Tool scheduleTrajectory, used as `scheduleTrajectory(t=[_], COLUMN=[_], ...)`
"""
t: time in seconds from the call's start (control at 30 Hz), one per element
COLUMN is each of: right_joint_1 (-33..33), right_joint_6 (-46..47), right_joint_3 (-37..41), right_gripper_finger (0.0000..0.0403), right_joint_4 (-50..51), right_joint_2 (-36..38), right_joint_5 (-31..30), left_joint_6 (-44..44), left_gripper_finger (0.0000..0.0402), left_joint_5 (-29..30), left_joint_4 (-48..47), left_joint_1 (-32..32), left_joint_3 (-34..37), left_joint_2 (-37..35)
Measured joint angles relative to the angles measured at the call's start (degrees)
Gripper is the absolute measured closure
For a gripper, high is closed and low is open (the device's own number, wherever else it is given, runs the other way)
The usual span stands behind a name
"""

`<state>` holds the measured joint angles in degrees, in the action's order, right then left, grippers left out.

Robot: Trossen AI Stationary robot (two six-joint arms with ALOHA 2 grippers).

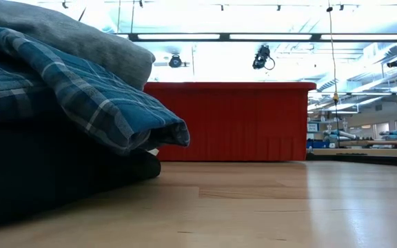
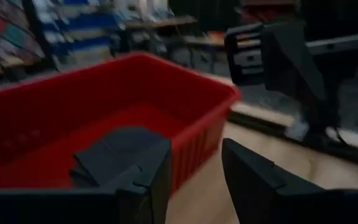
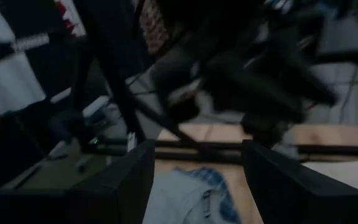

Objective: Fold laundry
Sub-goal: Remove the gray shirt from the red bin

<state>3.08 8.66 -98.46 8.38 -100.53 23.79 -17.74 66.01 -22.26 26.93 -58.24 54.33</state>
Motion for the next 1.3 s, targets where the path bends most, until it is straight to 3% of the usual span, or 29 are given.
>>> scheduleTrajectory(t=[0.2,0.37,0.47,0.57,0.7,0.87,0.97,1.17,1.3], right_joint_1=[-1.66,-1.17,-0.02,1.74,4.37,7.41,8.78,9.43,9.43], right_joint_6=[0.39,-0.74,-1.22,-1.34,-1.62,-2.64,-2.45,-2.45,-2.44], right_joint_3=[0.04,-0.06,-0.03,0.0,-0.02,-0.02,-0.02,-0.04,-0.04], right_gripper_finger=[0.0166,0.0176,0.0177,0.0177,0.0177,0.0177,0.0177,0.0177,0.0177], right_joint_4=[1.04,1.8,3.98,6.38,6.88,7.17,7.55,8.98,9.87], right_joint_2=[-1.58,0.89,2.1,4.26,7.87,12.26,15.15,18.86,19.85], right_joint_5=[1.13,-0.52,-1.86,-3.27,-4.78,-6.23,-6.25,-6.38,-6.4], left_joint_6=[-12.48,-4.04,-2.27,-3.09,-1.55,1.77,0.29,-0.35,-5.89], left_gripper_finger=[0.0258,0.0258,0.0258,0.0258,0.0258,0.0258,0.0259,0.0267,0.0269], left_joint_5=[-18.61,-34.68,-45.0,-51.38,-50.92,-47.82,-46.43,-44.85,-47.95], left_joint_4=[-28.69,-28.37,-26.84,-25.94,-17.14,10.01,21.4,37.42,44.54], left_joint_1=[-8.45,-9.59,-7.52,-4.23,1.43,3.61,3.8,3.6,3.66], left_joint_3=[-13.57,-21.85,-22.03,-19.57,-12.33,2.36,11.19,25.35,33.39], left_joint_2=[1.73,1.55,1.83,3.54,6.88,10.39,10.66,12.09,16.88])
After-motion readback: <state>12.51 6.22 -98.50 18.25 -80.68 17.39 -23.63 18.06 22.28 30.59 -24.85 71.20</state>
